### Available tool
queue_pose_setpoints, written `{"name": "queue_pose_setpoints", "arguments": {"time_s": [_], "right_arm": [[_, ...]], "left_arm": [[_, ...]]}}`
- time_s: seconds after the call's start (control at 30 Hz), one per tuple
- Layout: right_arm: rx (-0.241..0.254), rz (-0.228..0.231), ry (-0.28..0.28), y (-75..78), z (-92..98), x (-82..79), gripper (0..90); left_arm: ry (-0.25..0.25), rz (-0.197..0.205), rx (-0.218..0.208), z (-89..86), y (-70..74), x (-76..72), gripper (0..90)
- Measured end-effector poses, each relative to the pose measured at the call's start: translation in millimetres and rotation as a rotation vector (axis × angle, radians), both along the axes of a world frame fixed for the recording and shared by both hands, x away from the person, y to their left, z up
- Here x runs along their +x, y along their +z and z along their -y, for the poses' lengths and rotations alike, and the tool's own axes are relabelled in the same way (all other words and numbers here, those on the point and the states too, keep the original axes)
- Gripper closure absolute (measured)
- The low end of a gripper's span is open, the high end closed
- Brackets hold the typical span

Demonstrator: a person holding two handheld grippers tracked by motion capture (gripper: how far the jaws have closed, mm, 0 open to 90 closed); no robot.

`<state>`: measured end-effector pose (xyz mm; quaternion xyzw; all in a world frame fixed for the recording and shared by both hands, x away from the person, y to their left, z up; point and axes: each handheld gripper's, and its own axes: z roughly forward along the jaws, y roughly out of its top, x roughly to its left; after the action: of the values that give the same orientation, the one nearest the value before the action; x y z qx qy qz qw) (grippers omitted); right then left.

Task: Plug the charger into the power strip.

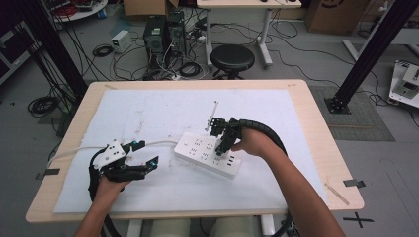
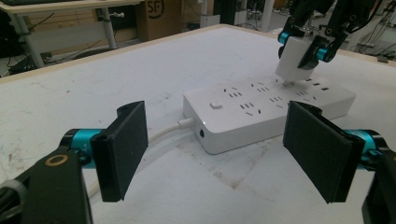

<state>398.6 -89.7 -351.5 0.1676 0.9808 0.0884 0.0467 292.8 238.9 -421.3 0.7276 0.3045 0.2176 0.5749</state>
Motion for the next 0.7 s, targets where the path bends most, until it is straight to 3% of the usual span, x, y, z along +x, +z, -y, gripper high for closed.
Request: {"name": "queue_pose_setpoints", "arguments": {"time_s": [0.13,0.33,0.53,0.7], "right_arm": [[-0.025,0.023,-0.007,0.0,-4.9,-3.8,63.4],[-0.030,0.012,-0.048,-0.6,-8.2,-3.3,63.4],[-0.060,0.013,-0.037,-6.9,-10.5,-2.3,63.3],[-0.029,0.006,-0.058,-9.3,-8.4,-2.0,63.4]], "left_arm": [[0.015,0.015,-0.006,-1.0,0.8,-1.9,22.2],[0.013,0.007,-0.001,-1.9,-0.6,-1.4,22.2],[0.018,0.008,-0.009,-3.8,-0.7,-1.9,22.2],[0.024,-0.002,-0.011,-6.9,-4.2,-1.8,22.2]]}}
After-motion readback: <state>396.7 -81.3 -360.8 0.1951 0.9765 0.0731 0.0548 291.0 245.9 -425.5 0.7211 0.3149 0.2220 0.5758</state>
